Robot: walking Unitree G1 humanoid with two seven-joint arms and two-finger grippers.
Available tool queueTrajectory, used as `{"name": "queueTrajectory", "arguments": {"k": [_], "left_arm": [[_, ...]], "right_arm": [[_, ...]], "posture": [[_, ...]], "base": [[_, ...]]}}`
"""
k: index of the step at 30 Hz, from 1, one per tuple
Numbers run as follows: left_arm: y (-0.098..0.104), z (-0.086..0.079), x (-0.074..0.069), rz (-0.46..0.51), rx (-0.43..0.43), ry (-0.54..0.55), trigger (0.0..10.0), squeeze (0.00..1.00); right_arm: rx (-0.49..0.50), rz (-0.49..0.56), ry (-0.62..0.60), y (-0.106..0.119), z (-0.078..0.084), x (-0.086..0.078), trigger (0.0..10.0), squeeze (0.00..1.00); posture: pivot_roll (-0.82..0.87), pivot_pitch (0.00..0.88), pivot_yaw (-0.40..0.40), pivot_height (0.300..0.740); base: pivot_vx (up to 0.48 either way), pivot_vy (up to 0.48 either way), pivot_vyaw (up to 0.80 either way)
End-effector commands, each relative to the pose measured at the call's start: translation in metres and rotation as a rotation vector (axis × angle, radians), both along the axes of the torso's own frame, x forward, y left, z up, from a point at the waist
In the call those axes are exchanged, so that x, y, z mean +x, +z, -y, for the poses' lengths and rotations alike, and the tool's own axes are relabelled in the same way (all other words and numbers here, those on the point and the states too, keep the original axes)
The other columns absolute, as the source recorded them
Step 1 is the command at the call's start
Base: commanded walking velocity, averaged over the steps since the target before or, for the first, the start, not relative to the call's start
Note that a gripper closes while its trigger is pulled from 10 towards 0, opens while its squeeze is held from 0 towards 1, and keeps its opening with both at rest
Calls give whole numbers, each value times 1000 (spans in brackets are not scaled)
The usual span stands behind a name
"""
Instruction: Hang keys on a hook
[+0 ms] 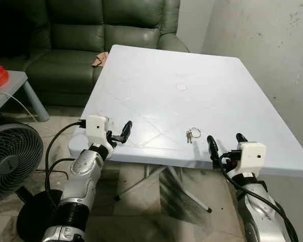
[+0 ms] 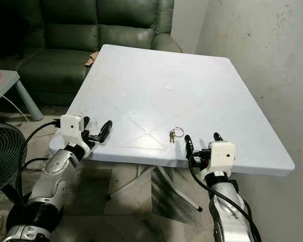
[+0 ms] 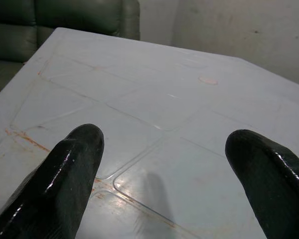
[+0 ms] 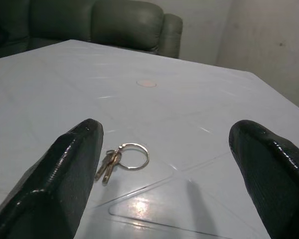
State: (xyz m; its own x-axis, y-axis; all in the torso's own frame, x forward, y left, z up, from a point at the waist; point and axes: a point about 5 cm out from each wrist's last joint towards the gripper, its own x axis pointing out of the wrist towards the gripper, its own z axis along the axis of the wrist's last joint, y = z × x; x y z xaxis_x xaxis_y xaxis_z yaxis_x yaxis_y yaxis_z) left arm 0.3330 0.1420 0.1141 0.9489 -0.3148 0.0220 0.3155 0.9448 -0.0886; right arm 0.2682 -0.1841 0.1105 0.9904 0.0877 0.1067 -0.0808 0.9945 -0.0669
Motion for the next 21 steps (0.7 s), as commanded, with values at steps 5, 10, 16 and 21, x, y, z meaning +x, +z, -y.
{"name": "queueTrajectory", "arguments": {"k": [5,10,16,21], "left_arm": [[1,14,-6,17,19,-55,10000,0],[1,15,-7,18,11,-55,10000,0],[3,12,-7,23,11,-54,10000,0],[4,28,-14,39,5,-133,10000,0]], "right_arm": [[-21,-14,22,4,2,11,10000,0],[-35,-11,32,7,4,15,10000,0],[-38,-10,51,8,2,18,10000,0],[-71,-24,87,10,-3,26,10000,0]], "posture": [[-84,19,-66,740],[-84,19,-66,740],[-70,26,-74,740],[-57,48,-83,740]], "base": [[0,0,0],[0,0,0],[0,0,0],[0,0,0]]}}
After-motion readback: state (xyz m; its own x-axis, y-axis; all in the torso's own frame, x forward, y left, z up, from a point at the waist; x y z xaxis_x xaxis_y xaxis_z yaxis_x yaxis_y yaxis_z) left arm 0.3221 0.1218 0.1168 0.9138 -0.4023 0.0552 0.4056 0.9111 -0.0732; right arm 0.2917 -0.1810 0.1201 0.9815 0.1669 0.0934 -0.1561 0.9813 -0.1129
